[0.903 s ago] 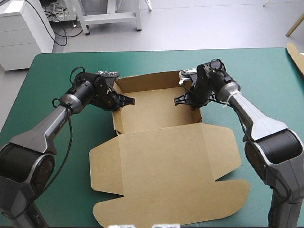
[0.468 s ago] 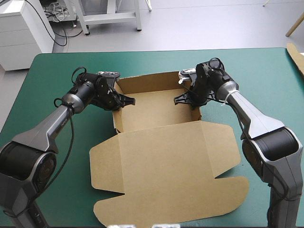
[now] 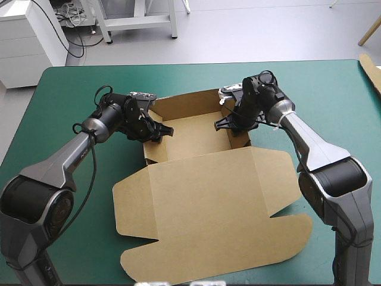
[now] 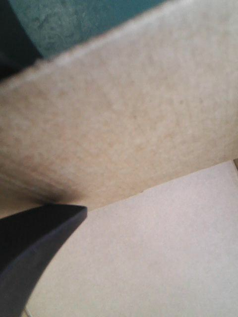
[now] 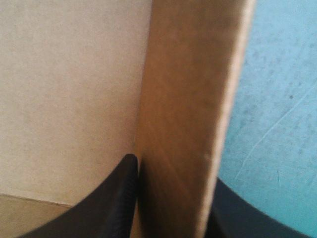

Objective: Fold the box

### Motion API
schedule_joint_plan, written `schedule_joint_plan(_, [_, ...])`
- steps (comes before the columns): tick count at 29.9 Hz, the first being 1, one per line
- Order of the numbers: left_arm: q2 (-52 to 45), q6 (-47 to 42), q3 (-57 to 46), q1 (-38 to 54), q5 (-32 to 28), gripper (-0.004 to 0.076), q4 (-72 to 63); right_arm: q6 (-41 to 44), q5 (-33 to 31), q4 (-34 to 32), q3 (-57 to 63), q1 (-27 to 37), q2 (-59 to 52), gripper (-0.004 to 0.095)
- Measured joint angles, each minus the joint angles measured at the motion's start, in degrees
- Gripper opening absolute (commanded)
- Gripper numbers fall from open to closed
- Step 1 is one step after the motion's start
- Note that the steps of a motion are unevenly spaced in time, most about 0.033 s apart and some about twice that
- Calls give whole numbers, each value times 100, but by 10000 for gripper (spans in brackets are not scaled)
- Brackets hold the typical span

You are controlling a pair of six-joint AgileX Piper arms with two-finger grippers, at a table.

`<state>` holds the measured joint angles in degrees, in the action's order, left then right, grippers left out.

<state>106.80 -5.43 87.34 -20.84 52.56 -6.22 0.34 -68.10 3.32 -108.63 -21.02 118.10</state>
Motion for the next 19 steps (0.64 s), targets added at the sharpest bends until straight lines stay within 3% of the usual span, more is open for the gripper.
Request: schedule_joint_plan(19, [-301, -129, 189, 0, 40, 411, 15, -201, -52, -5, -569, -7, -13, 493])
